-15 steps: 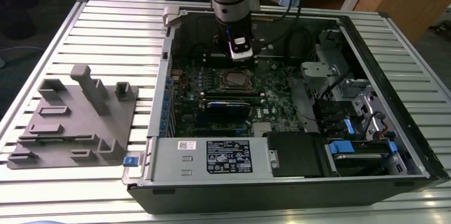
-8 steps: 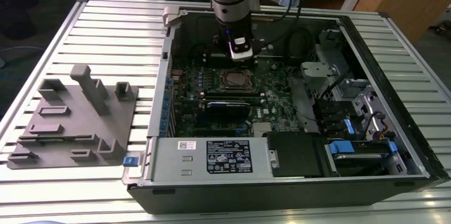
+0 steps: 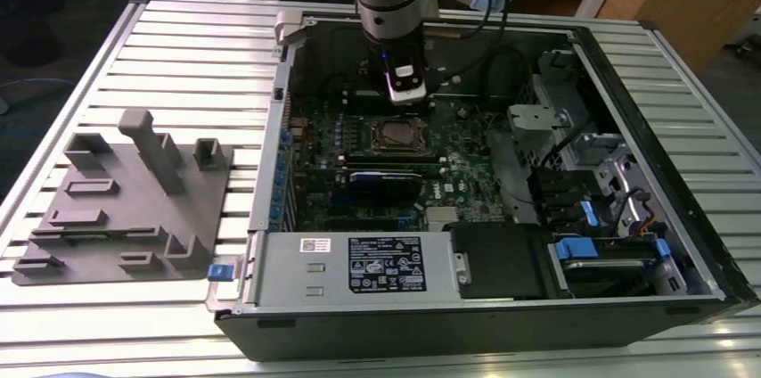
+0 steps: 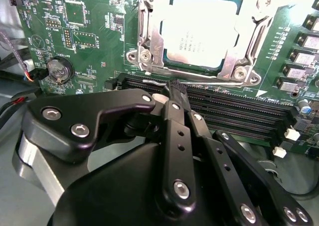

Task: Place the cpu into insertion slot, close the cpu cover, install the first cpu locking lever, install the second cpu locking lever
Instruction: 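Install the first cpu locking lever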

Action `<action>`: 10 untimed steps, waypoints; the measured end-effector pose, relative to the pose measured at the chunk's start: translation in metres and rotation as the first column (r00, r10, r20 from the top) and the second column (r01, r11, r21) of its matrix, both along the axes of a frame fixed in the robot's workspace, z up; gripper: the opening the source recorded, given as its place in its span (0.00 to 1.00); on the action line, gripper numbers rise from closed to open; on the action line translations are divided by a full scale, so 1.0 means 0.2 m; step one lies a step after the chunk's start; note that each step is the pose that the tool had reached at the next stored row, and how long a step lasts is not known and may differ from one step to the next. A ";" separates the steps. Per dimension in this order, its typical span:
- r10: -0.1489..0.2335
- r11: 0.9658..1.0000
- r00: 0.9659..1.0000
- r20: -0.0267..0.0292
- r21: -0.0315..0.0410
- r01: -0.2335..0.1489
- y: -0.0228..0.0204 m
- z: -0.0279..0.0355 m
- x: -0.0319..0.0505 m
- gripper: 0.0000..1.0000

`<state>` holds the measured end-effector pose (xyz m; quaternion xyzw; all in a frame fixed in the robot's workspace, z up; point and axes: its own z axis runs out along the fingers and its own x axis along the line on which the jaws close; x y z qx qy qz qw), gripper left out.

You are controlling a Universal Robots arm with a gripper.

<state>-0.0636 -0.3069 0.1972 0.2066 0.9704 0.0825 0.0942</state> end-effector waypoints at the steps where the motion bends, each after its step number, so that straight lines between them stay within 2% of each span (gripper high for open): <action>1: 0.000 1.000 1.000 0.000 0.000 0.000 0.000 0.000 0.000 0.11; 10: 0.000 1.000 1.000 0.000 0.000 0.000 0.000 0.000 0.005 0.11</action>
